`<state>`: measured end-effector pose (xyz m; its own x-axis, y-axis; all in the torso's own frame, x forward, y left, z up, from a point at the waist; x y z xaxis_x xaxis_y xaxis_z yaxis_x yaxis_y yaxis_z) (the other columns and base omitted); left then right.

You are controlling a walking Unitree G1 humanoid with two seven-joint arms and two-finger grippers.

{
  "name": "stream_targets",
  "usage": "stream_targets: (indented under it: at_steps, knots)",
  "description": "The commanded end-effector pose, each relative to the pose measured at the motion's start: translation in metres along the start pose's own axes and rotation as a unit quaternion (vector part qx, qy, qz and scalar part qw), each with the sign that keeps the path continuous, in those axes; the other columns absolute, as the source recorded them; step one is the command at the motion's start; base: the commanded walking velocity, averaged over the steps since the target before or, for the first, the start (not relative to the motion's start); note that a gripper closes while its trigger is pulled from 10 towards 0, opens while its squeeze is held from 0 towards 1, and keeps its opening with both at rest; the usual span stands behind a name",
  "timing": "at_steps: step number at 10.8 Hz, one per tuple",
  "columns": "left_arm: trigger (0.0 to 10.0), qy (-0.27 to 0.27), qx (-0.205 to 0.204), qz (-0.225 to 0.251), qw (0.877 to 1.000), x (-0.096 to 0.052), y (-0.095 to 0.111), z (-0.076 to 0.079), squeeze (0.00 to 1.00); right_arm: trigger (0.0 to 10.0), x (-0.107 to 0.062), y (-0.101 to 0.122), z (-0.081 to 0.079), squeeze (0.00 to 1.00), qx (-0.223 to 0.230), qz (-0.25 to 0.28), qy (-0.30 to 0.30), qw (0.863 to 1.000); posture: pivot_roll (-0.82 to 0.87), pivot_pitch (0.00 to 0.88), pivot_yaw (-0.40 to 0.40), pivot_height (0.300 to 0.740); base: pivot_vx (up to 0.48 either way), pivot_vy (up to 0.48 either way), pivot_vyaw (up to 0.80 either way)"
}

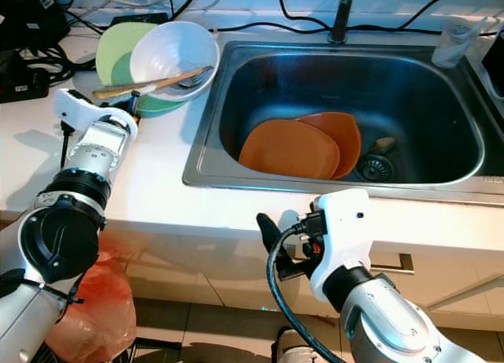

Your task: Kitchen organization

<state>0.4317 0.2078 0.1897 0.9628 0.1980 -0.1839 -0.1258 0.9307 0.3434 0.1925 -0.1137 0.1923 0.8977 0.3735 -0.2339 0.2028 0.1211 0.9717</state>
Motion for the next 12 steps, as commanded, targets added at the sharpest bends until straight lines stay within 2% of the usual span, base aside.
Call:
stream_targets:
  at_steps: [1, 5, 8, 10, 12]
  knots:
    - [0.0, 0.102, -0.008, -0.049, 0.993, -0.007, -0.027, -0.051, 0.0, 10.0, -0.004, 0.003, -0.001, 0.0, -0.003, 0.01, 0.0, 1.0, -0.46, 0.148, 0.057, 0.74, 0.0, 0.0, 0.0]
    - [0.1, 0.13, -0.008, -0.052, 0.99, -0.009, -0.029, -0.058, 0.0, 10.0, -0.001, 0.005, 0.001, 0.0, -0.008, 0.012, 0.002, 1.0, -0.45, 0.136, 0.056, 0.74, 0.0, 0.0, 0.0]
    - [0.0, 0.14, -0.014, -0.063, 0.988, -0.009, -0.036, -0.057, 0.0, 10.0, 0.0, 0.005, 0.001, 0.0, -0.009, 0.013, 0.003, 1.0, -0.44, 0.133, 0.061, 0.74, 0.0, 0.0, 0.0]
    - [0.0, 0.156, -0.03, -0.068, 0.985, -0.011, -0.042, -0.057, 0.0, 10.0, 0.001, 0.005, 0.002, 0.0, -0.013, 0.013, 0.002, 1.0, -0.44, 0.128, 0.064, 0.74, 0.0, 0.0, 0.0]
    - [0.0, 0.167, -0.064, -0.054, 0.982, -0.01, -0.039, -0.057, 0.0, 10.0, 0.001, 0.006, 0.002, 0.0, -0.014, 0.014, 0.002, 1.0, -0.44, 0.124, 0.062, 0.74, 0.0, 0.0, 0.0]
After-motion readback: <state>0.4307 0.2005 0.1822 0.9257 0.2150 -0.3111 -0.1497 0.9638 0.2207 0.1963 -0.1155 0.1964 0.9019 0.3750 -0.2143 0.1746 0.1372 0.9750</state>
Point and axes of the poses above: a point about 5 cm out from each wrist's last joint towards the gripper, its own x axis pointing out of the wrist towards the gripper, its own y axis along the axis of the wrist's last joint, z = x × y, the point moved 2 cm from there along x, pointing out of the wrist towards the gripper, and after that the axes turned 9 degrees about -x, right-handed, at the moved point
